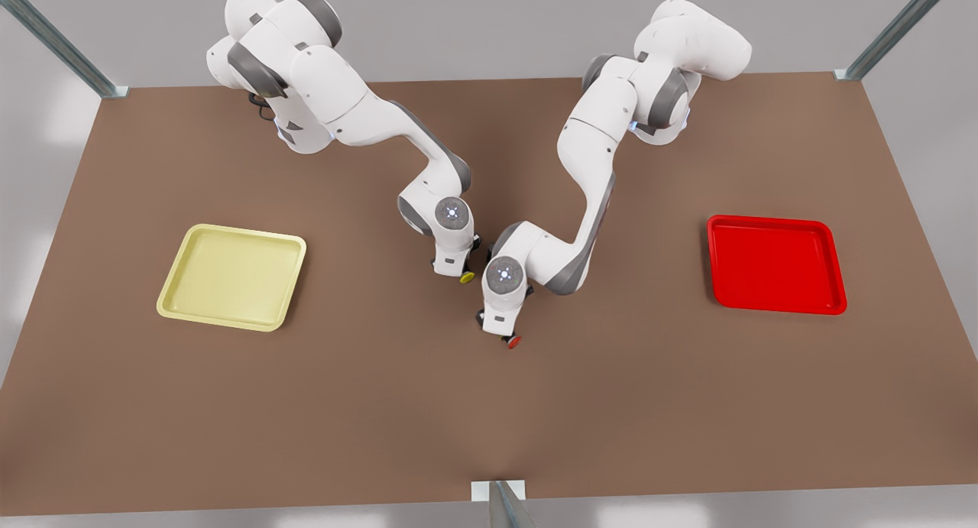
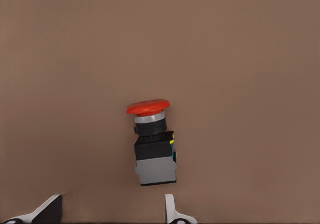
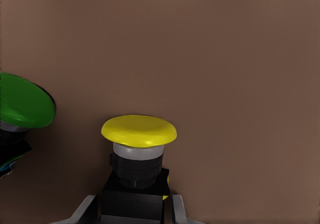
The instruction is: Place the switches on the corresponding trays according to their colors
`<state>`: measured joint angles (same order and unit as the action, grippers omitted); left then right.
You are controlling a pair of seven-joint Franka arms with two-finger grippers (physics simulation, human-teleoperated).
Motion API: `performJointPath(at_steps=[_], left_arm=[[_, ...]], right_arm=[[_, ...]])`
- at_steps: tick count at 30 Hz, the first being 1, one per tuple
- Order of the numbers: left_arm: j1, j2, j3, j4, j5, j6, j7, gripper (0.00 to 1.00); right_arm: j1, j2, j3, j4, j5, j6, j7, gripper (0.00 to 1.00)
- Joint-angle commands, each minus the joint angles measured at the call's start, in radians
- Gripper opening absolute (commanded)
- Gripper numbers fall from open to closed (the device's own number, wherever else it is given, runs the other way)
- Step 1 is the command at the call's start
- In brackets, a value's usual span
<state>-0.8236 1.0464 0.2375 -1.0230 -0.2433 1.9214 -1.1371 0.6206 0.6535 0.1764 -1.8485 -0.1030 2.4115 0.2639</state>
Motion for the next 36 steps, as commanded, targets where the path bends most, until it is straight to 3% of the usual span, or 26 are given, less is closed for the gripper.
performJointPath(at_steps=[1, 5, 17, 31, 36], left_arm=[[0.0, 0.0, 0.0, 0.0, 0.004, -0.008, 0.0, 0.99], [0.001, -0.014, 0.014, 0.001, -0.002, -0.041, 0.016, 0.99], [-0.022, 0.066, 0.005, 0.04, -0.007, 0.14, 0.027, 0.98], [-0.014, 0.052, 0.011, 0.014, -0.001, 0.122, 0.062, 0.99], [-0.022, 0.066, 0.046, 0.027, -0.085, 0.136, 0.042, 0.99]], right_arm=[[-0.001, 0.0, 0.0, 0.0, -0.001, 0.0, 0.0, 0.59], [-0.002, 0.0, 0.0, 0.002, 0.0, 0.0, 0.0, 0.58], [-0.002, -0.008, 0.0, 0.0, 0.0, -0.011, 0.0, 0.58], [-0.005, -0.02, 0.002, -0.002, 0.0, -0.012, 0.003, 0.57], [-0.002, -0.012, 0.002, -0.002, 0.0, -0.011, 0.0, 0.57]])
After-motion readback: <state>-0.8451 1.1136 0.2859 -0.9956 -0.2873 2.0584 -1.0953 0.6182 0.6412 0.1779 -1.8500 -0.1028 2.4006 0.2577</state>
